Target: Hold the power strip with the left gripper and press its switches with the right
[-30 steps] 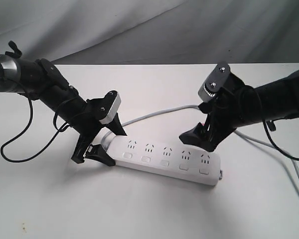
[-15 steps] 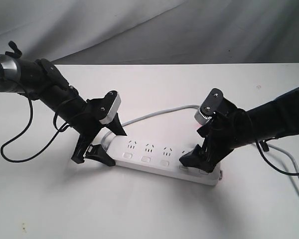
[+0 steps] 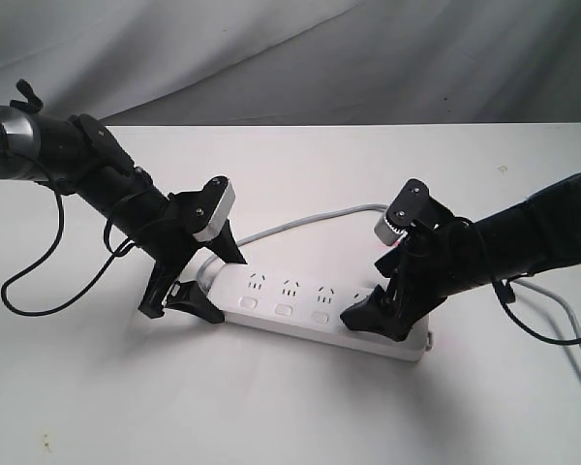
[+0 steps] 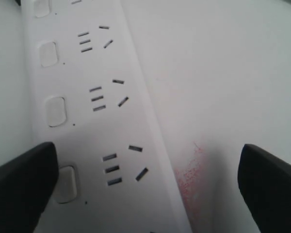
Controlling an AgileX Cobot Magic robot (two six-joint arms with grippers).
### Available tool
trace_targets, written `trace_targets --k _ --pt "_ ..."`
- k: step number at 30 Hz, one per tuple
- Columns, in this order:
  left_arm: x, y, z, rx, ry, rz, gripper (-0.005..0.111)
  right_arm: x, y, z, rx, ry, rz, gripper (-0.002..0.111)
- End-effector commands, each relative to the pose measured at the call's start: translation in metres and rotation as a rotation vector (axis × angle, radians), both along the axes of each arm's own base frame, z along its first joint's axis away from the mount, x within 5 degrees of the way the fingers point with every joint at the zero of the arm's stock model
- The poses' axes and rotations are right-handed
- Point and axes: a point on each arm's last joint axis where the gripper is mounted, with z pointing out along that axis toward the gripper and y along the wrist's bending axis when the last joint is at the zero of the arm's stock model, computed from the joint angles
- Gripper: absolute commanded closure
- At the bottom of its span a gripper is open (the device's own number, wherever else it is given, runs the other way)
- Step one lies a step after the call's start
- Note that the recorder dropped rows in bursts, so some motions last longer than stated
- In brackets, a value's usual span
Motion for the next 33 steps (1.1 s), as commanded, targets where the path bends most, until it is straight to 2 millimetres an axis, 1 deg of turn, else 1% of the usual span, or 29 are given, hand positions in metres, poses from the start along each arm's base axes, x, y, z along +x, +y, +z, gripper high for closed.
trace_targets --k 1,19,33 --pt "0.0004 -0.0015 0.0025 -0.008 0.000 -0.003 0.071 -0.0003 -0.0077 -0.0127 -0.100 -0.021 0.024 0.017" --pt "0.0004 -0.0015 0.0025 -0.008 0.000 -0.003 0.071 0.0013 -0.0142 -0.0159 -0.175 -0.028 0.006 0.017" --pt "0.0004 -0.0015 0.0025 -0.008 0.000 -0.003 0.071 0.0006 -0.0169 -0.0172 -0.200 -0.016 0.003 0.017"
